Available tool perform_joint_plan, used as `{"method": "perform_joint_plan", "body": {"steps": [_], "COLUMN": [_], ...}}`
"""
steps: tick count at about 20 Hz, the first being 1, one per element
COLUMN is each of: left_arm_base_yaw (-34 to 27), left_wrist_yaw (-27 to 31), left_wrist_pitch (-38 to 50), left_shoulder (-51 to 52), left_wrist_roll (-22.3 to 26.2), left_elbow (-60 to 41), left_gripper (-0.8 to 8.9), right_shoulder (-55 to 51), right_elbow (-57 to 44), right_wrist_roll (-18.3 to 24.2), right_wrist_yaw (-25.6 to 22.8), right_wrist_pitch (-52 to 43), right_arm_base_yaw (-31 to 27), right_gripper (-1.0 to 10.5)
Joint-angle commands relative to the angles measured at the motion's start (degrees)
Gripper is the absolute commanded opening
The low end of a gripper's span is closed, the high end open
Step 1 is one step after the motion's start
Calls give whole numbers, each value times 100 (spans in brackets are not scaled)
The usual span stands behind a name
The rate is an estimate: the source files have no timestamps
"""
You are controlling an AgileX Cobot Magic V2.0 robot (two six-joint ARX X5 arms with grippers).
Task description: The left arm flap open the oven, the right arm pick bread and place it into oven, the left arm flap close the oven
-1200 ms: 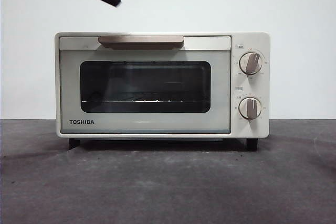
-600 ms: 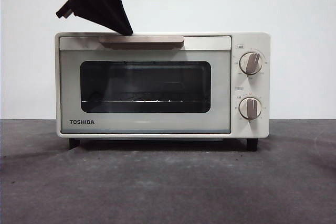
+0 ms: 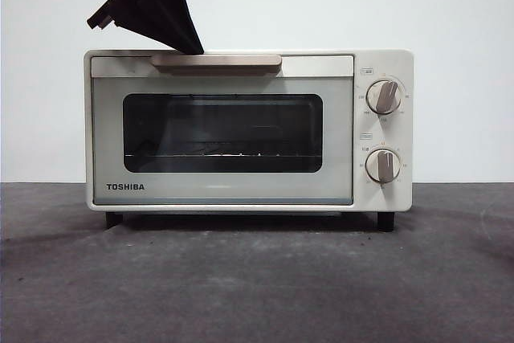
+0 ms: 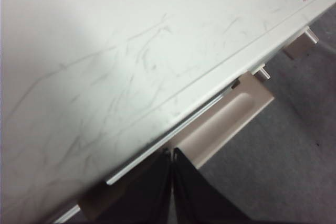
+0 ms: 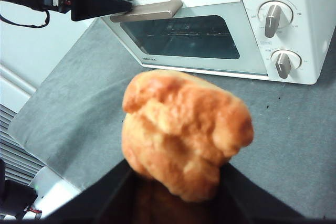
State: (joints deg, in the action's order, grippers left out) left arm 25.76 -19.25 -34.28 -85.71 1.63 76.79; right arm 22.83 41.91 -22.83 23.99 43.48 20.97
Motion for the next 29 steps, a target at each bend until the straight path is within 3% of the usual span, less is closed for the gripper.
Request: {"method": "perform_joint_plan", "body": {"steps": [1,10,17,23,29], "left_arm_base_yaw": [37,162,424,660,848], "left_wrist_yaw": [35,39,129,179,490], "left_wrist_pitch": [-372,-1165,-1043,-540,461], "left_shoulder": [-125,-122,-79,256,1233], "left_wrist_roll": [79,262,286,77,-402], "left_elbow": [79,42,-358,-1130,-2459], "left_gripper": [9,10,10,10,10], "right_shoulder": [-13,-13,-13,-13,-13], "right_elbow": [96,96,96,96,96], "right_wrist_roll": [-59,-59,-59,-59,-59], "right_wrist_yaw": [-2,-2,0,-2,-4], "right_wrist_pitch": [-35,-28,-11,-11,-17], "right_arm_base_yaw": [33,33,33,33,33], "right_gripper": [165,165,165,165,165]}}
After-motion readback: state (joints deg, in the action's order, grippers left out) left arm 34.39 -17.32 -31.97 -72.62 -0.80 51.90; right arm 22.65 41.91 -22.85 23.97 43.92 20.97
